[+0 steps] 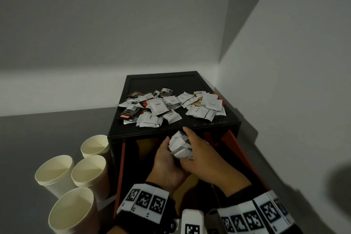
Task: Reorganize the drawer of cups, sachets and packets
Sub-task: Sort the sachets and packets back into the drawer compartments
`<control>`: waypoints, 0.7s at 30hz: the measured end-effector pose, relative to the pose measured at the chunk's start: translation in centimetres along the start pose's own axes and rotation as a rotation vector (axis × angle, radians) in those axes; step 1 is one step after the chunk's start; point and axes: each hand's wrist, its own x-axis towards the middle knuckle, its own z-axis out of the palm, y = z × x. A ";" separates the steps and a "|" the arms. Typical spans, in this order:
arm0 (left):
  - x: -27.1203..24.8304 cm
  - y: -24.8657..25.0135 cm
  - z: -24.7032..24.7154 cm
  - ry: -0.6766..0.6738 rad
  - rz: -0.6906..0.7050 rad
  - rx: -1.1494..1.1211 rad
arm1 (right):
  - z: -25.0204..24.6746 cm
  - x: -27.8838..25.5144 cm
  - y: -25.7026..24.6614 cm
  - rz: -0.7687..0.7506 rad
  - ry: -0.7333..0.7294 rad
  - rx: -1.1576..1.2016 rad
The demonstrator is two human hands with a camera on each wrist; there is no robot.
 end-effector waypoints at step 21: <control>-0.1 -0.1 0.0 -0.132 0.091 0.064 | 0.1 0.5 0.1 0.165 0.050 0.190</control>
